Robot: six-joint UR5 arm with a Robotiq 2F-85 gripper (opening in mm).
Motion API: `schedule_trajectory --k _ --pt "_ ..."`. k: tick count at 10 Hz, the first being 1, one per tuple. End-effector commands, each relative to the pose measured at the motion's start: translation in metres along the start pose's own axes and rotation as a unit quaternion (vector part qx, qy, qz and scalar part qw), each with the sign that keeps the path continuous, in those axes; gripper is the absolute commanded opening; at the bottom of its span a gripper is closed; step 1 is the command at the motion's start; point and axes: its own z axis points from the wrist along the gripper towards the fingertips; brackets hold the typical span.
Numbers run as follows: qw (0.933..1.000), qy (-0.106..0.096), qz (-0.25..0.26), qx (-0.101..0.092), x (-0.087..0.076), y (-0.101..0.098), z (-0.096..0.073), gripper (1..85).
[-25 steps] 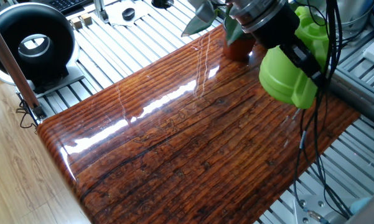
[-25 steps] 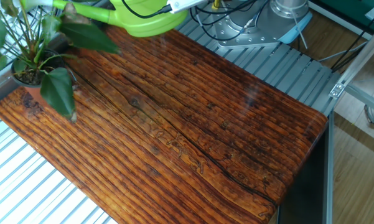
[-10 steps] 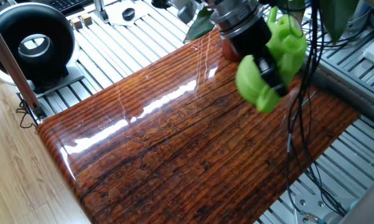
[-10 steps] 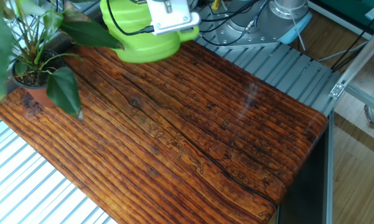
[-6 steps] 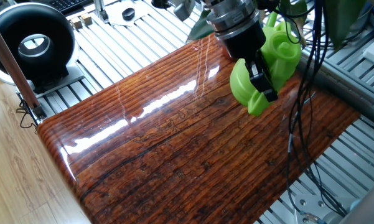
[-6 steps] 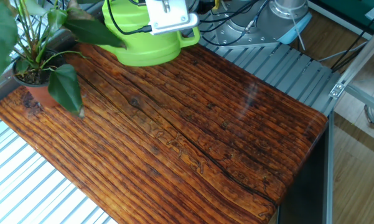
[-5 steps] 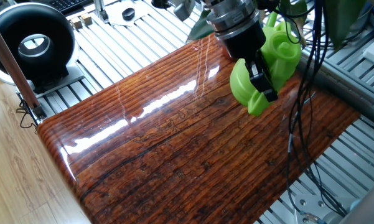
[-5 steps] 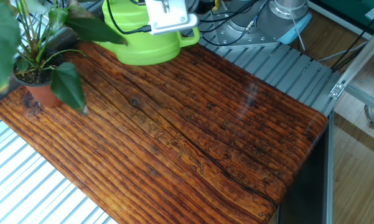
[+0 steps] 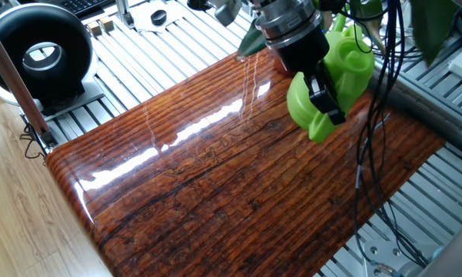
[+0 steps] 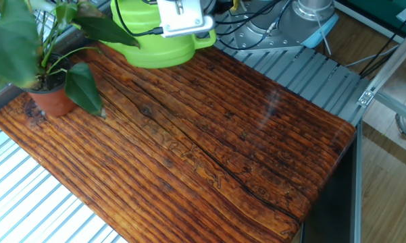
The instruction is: Water the plant
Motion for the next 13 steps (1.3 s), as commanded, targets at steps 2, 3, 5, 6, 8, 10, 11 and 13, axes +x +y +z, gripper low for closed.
schedule_trajectory --k 2,3,5,6,8,10,11,13 --pt "0.9998 0.021 0.002 -0.007 0.014 0.006 -0.002 1.3" --pt "0.9994 0.035 0.008 0.001 0.025 0.006 -0.003 1.3" --pt "0.999 0.037 0.006 -0.022 0.032 0.023 -0.004 1.3" --pt "0.9989 0.039 0.01 -0.026 0.036 0.028 -0.004 1.3" --pt "0.9988 0.041 0.02 -0.016 0.038 0.023 -0.004 1.3" --pt "0.9996 0.021 0.016 -0.009 0.027 0.02 -0.004 1.3" --pt "0.9999 -0.005 0.015 -0.001 0.014 0.015 -0.003 1.3" --pt "0.9992 -0.04 0.004 -0.003 -0.005 0.016 -0.004 1.3"
